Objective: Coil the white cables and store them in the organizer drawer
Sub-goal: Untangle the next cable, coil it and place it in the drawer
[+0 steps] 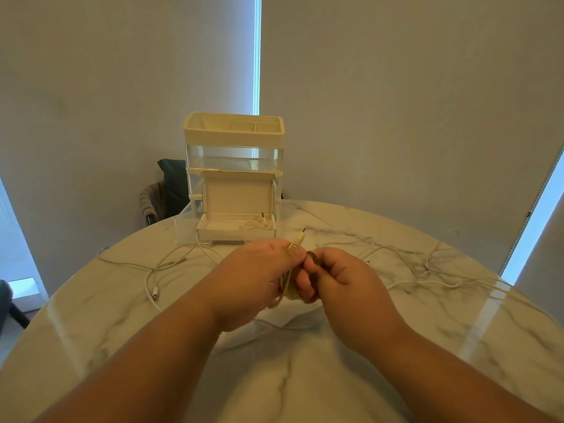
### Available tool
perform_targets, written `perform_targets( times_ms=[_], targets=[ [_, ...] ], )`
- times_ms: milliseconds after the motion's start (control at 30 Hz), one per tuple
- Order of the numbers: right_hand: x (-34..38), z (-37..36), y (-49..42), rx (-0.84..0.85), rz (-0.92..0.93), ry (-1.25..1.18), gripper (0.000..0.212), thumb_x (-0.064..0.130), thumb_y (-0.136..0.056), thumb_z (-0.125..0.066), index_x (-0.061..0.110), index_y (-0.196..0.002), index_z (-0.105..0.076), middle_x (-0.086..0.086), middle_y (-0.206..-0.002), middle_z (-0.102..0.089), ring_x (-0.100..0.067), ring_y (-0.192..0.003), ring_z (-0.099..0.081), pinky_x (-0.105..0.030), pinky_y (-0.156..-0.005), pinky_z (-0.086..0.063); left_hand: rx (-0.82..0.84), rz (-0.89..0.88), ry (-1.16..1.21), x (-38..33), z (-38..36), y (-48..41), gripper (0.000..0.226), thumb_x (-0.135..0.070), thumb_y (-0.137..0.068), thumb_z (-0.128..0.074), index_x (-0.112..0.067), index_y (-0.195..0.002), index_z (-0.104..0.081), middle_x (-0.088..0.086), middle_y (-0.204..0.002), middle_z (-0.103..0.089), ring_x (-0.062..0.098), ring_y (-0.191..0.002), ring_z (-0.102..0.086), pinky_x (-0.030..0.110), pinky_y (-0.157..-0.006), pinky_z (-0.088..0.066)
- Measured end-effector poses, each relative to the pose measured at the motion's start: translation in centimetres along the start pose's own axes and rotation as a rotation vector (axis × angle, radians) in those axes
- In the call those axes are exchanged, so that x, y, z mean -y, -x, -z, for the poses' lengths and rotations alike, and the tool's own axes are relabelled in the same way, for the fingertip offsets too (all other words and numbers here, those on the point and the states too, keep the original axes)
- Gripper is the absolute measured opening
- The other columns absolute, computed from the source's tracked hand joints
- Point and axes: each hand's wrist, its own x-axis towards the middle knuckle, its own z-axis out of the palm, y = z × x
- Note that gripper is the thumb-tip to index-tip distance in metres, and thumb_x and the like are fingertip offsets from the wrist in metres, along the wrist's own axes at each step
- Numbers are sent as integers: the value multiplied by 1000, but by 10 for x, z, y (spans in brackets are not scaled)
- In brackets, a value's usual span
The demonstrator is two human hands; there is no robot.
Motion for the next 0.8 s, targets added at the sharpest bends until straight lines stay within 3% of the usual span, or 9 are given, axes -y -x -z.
perform_targets(
  times_ms=[67,100,167,300,467,567,700,800],
  targets=[
    [-3,-1,0,-31,-7,78,27,12,-97,-53,23,-79,-69,5,-74,-70,-9,-66,-64,-22,-62,-52,-93,-43,-221,0,-2,0,35,-33,-102,-43,-18,-83,-68,-1,-71,-66,19,-71,-58,38,-73,-51],
    [-5,-1,0,-46,-18,85,27,13,-97,-53,25,-80,-70,5,-76,-71,-10,-68,-65,-23,-62,-53,-130,-39,-216,1,-6,0,35,-33,-102,-43,-19,-80,-66,-2,-68,-63,18,-68,-56,34,-69,-50],
    [-6,-2,0,-74,-40,76,26,15,-97,-54,27,-81,-70,6,-76,-71,-10,-67,-65,-22,-61,-52,-173,20,-21,6,-16,-3,34,-31,-102,-45,-17,-76,-62,0,-64,-54,17,-62,-49,29,-58,-44],
    [-6,1,0,14,-51,136,24,22,-100,-51,34,-91,-70,15,-82,-71,-7,-71,-64,-34,-69,-56,-205,30,441,18,-25,-15,25,-26,-98,-48,-11,-80,-56,3,-59,-38,20,-58,-42,39,-63,-38],
    [-3,1,-1,44,-28,273,24,21,-98,-49,27,-82,-66,23,-66,-62,1,-63,-58,-15,-55,-42,-123,100,678,15,-24,-17,31,-29,-101,-41,-11,-76,-45,2,-60,-22,18,-52,-35,29,-51,-33],
    [-6,0,-2,15,-49,307,25,17,-95,-49,24,-77,-63,12,-63,-61,-2,-61,-57,-19,-56,-41,-147,118,604,15,-28,-17,40,-39,-101,-42,-12,-71,-48,2,-57,-25,19,-52,-35,30,-55,-29],
    [-6,-2,-3,36,-52,307,27,16,-94,-48,25,-76,-65,9,-69,-67,-5,-62,-61,-34,-67,-54,-318,73,422,19,-30,-20,44,-41,-101,-47,-15,-65,-51,1,-53,-38,19,-51,-38,32,-54,-32],
    [-10,-2,-4,11,-64,224,18,27,-97,-52,31,-100,-69,12,-91,-71,-2,-81,-64,-34,-81,-54,-337,85,386,22,-31,-20,44,-44,-100,-47,-17,-66,-54,4,-56,-44,19,-54,-40,34,-57,-33]
  ],
)
